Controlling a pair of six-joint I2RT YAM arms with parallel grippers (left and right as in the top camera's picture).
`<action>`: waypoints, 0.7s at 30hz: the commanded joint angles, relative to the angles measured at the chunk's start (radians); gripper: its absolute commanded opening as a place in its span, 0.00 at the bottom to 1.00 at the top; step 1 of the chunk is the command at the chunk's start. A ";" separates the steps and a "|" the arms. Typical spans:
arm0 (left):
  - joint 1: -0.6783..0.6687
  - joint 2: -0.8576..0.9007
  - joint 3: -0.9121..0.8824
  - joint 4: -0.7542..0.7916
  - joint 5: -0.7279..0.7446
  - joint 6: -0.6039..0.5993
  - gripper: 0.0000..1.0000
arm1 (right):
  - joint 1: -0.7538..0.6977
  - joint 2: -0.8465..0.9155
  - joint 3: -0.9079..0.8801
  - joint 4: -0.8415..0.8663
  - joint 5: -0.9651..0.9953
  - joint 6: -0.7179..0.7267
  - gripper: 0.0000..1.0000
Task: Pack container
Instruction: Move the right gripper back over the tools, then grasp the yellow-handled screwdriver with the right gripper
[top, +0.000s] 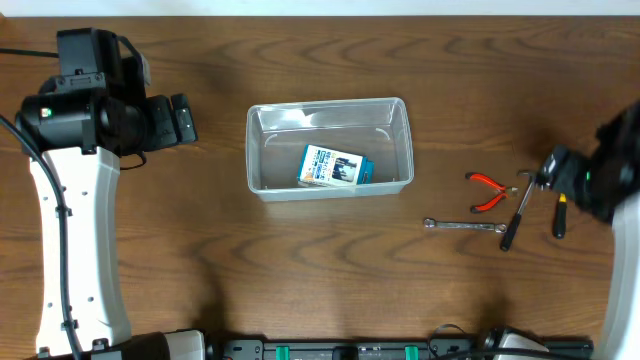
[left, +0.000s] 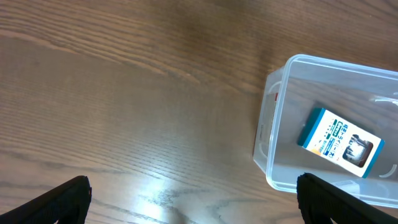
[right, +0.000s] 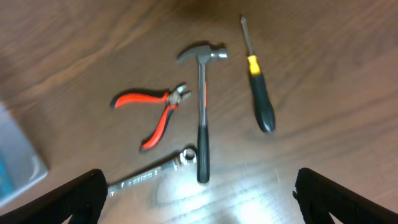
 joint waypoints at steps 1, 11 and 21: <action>0.000 0.004 0.000 -0.003 -0.008 -0.006 0.98 | -0.005 -0.122 -0.104 0.004 -0.006 -0.015 0.99; 0.000 0.004 0.000 -0.004 -0.008 -0.006 0.98 | -0.241 -0.107 -0.199 0.016 -0.009 0.016 0.99; 0.000 0.004 0.000 -0.004 -0.008 -0.005 0.98 | -0.333 0.109 -0.198 0.188 -0.142 -0.259 0.99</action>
